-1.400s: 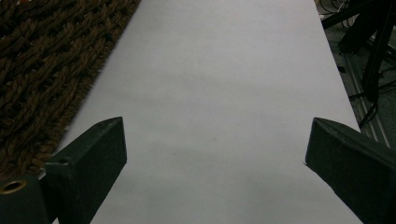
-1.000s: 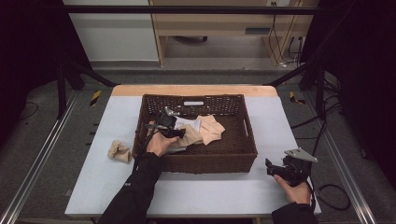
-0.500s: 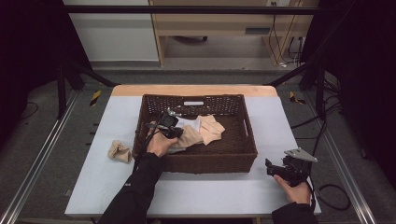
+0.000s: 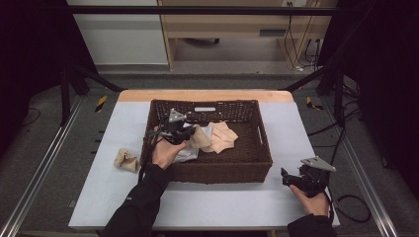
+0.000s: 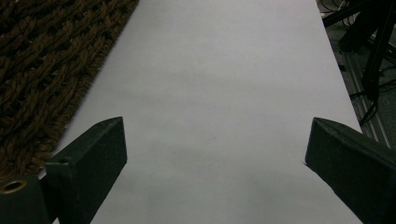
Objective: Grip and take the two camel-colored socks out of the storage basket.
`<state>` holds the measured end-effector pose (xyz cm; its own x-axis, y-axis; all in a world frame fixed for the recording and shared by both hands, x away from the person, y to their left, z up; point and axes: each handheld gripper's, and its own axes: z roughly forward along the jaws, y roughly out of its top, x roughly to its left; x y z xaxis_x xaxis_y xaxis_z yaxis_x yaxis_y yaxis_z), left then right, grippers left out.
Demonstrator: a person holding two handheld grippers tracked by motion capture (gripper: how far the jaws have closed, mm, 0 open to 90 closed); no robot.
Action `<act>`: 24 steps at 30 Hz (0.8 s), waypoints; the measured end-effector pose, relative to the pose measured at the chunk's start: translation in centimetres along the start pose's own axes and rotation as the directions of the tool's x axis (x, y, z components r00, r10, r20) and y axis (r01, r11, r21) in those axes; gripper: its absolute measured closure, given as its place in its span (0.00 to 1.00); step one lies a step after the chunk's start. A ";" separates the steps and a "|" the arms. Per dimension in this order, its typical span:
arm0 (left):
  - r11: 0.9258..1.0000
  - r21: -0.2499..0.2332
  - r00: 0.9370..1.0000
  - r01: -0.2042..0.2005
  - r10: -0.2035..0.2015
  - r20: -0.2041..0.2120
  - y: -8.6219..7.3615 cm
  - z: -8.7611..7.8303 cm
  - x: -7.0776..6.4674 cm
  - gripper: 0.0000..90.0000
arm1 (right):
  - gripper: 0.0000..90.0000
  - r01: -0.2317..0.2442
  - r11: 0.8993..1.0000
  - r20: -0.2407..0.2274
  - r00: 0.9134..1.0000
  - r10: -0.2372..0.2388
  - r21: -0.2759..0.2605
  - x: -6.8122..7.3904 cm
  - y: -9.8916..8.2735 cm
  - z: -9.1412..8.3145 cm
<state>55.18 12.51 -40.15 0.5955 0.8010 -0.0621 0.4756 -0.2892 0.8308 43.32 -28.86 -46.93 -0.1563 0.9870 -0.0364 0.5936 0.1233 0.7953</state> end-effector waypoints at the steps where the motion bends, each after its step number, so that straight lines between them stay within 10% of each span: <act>1: 0.999 -0.043 1.000 0.001 0.000 0.004 0.2 -0.6 -0.1 0.94 | 0.06 0.004 1.000 0.003 1.000 -0.004 -0.002 0.0 0.0 0.0; 6: 0.991 -0.134 1.000 0.006 -0.003 0.017 0.9 -2.1 -0.2 0.95 | 0.06 0.001 1.000 0.001 1.000 -0.001 0.001 0.0 0.0 0.0; 13: 0.961 -0.275 0.999 0.020 -0.006 0.051 2.6 -5.6 -0.6 0.95 | 0.06 0.002 1.000 0.003 1.000 -0.002 0.000 0.0 0.0 0.0; 24: 0.938 -0.345 0.998 0.036 -0.014 0.066 3.1 -9.6 -0.2 0.95 | 0.06 0.002 1.000 0.005 1.000 -0.002 0.001 0.0 0.0 0.0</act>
<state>50.32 16.49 -32.19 0.6301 0.7687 -0.1103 0.2443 -0.0614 0.9677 43.31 -28.89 -46.93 -0.1532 0.9874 -0.0407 0.5945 0.1250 0.7943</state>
